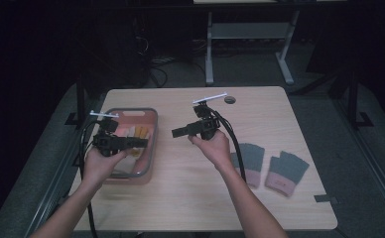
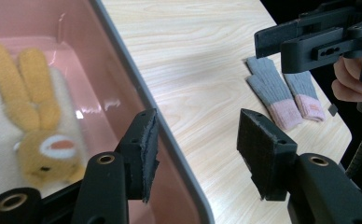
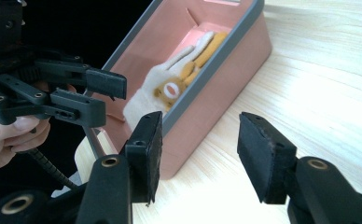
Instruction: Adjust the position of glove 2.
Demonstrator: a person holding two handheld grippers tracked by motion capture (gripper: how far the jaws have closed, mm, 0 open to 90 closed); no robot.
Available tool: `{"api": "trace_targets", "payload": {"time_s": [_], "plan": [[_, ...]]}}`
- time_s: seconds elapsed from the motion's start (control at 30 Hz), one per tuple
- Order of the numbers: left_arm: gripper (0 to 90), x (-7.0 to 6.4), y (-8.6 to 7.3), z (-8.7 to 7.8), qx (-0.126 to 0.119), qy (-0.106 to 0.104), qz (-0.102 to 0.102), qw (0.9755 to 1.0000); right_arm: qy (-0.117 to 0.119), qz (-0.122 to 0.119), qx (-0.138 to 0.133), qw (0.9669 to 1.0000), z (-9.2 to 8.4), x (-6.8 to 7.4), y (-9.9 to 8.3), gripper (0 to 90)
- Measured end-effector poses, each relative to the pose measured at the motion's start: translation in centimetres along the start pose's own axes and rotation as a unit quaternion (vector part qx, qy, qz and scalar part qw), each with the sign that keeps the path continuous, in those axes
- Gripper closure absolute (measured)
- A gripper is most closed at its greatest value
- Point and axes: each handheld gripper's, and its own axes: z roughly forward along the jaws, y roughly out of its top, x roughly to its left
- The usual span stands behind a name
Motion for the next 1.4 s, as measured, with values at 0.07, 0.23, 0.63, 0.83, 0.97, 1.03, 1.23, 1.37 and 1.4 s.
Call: {"api": "trace_targets", "payload": {"time_s": [0.07, 0.23, 0.63, 0.83, 0.97, 1.03, 1.23, 1.37, 1.4], "plan": [[47.5, -0.3, 0.1, 0.2, -0.004, 0.0, 0.0, 1.0, -0.001, -0.001, -0.002, 1.0, -0.2, -0.1, -0.1, 49.2], [45.8, -1.1, 0.3, 0.9, 0.0, -0.007, 0.007, 1.0, -0.006, 0.003, 0.0, 1.0, -1.3, -0.8, -0.6, 48.9], [44.3, -2.8, 0.9, 2.3, 0.002, -0.021, 0.017, 0.9996, -0.013, 0.01, -0.013, 0.9998, -3.5, -1.9, -1.4, 47.3], [43.2, -3.6, 1.0, 3.2, 0.004, -0.029, 0.021, 0.9993, -0.015, 0.019, -0.015, 0.9996, -4.6, -2.6, -2.0, 45.7], [42.4, -4.0, 1.1, 3.7, 0.008, -0.032, 0.027, 0.9991, -0.017, 0.024, -0.02, 0.9994, -5.7, -3.1, -2.6, 45.5], [41.8, -4.2, 1.2, 4.0, 0.008, -0.036, 0.028, 0.9989, -0.02, 0.025, -0.02, 0.9993, -5.9, -3.3, -2.7, 45.4], [39.5, -5.1, 1.2, 4.9, 0.012, -0.04, 0.035, 0.9985, -0.026, 0.029, -0.025, 0.9989, -7.2, -4.2, -3.6, 45.1], [39.1, -5.8, 1.2, 5.6, 0.013, -0.047, 0.038, 0.9981, -0.031, 0.031, -0.025, 0.9987, -7.9, -4.6, -4.1, 45.0], [39.1, -6.2, 1.2, 5.9, 0.014, -0.05, 0.044, 0.9977, -0.034, 0.034, -0.028, 0.9985, -8.3, -4.9, -4.5, 44.9]]}}
